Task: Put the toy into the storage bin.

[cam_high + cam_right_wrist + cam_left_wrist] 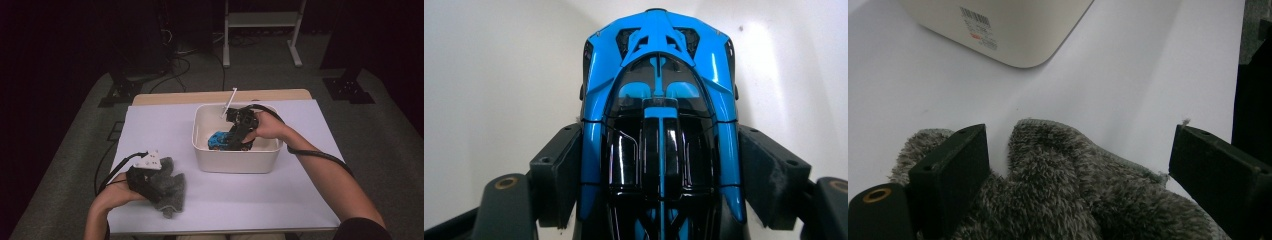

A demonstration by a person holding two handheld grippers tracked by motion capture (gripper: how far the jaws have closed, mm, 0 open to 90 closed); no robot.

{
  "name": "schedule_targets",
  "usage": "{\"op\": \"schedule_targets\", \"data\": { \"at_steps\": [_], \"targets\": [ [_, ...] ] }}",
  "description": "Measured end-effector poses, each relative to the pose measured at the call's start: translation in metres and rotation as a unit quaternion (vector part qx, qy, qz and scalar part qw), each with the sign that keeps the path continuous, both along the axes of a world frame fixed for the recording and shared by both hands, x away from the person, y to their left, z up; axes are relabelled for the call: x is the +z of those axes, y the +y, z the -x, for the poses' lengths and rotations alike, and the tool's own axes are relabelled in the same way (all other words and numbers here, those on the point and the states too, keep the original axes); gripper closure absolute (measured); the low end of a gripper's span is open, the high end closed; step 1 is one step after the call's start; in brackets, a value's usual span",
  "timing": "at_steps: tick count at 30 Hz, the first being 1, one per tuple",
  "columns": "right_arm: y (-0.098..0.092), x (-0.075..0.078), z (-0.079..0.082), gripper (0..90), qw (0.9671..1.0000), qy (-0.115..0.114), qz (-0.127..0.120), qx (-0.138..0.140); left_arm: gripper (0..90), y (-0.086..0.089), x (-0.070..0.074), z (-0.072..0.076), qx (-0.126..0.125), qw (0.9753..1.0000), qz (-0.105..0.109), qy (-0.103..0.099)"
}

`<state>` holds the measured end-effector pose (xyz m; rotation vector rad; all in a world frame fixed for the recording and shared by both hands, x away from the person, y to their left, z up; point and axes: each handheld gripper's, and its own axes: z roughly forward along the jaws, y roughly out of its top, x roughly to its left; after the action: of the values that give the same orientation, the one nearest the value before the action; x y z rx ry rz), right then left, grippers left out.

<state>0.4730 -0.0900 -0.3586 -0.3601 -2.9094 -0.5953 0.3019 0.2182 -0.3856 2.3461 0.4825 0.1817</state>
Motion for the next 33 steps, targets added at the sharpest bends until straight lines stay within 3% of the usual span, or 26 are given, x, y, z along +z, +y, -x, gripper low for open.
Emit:
{"op": "schedule_targets", "data": {
  "at_steps": [33],
  "targets": [
    [0.009,-0.012,0.000,25.1,0.9996,0.004,0.025,0.009,8.8,0.000,0.001,0.001,-0.004,1.0000,-0.003,-0.003]
  ]
}}
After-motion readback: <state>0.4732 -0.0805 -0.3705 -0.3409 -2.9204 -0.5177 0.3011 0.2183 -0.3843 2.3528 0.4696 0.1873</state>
